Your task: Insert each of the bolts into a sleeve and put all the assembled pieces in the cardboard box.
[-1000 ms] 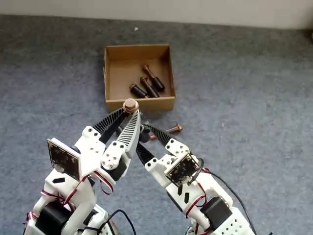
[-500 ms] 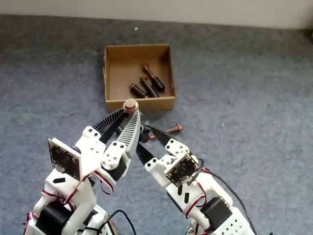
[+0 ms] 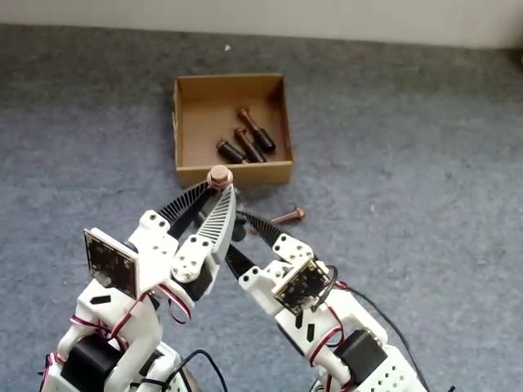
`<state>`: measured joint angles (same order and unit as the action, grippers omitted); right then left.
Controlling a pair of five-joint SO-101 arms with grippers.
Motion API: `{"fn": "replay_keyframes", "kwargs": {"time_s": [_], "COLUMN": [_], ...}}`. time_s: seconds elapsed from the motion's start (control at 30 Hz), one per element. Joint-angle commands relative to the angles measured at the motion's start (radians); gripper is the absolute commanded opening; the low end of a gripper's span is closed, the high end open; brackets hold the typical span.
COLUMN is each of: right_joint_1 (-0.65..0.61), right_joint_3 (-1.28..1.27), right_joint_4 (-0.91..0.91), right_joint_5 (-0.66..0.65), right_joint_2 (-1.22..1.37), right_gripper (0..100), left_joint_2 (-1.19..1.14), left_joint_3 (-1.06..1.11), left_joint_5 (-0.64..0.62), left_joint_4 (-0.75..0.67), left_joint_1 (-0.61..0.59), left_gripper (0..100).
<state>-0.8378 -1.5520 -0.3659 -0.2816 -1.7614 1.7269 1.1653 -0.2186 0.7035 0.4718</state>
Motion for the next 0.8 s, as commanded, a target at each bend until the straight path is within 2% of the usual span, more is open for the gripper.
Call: {"fn": "replay_keyframes", "kwargs": {"time_s": [0.0, 0.17, 0.47, 0.63, 0.77], "right_joint_1": [0.021, 0.064, 0.067, 0.067, 0.068], "right_joint_3": [0.019, 0.079, 0.096, 0.096, 0.096], "right_joint_4": [0.027, 0.025, -0.016, -0.016, -0.016], "right_joint_5": [-0.005, -0.002, -0.002, -0.002, -0.003], "right_joint_2": [-0.019, -0.019, -0.073, -0.074, -0.074], "right_gripper": [0.6, 0.6, 0.6, 0.6, 0.6], "left_joint_2": [0.007, 0.007, 0.007, 0.007, 0.005], "left_joint_3": [-0.005, -0.004, 0.045, 0.097, 0.102], "left_joint_5": [-0.011, -0.009, -0.009, -0.009, -0.009], "left_joint_4": [0.023, 0.058, 0.054, 0.055, 0.058], "left_joint_1": [-0.004, -0.005, -0.005, -0.015, -0.015], "left_gripper": [0, 0, 1, 14, 16]}}
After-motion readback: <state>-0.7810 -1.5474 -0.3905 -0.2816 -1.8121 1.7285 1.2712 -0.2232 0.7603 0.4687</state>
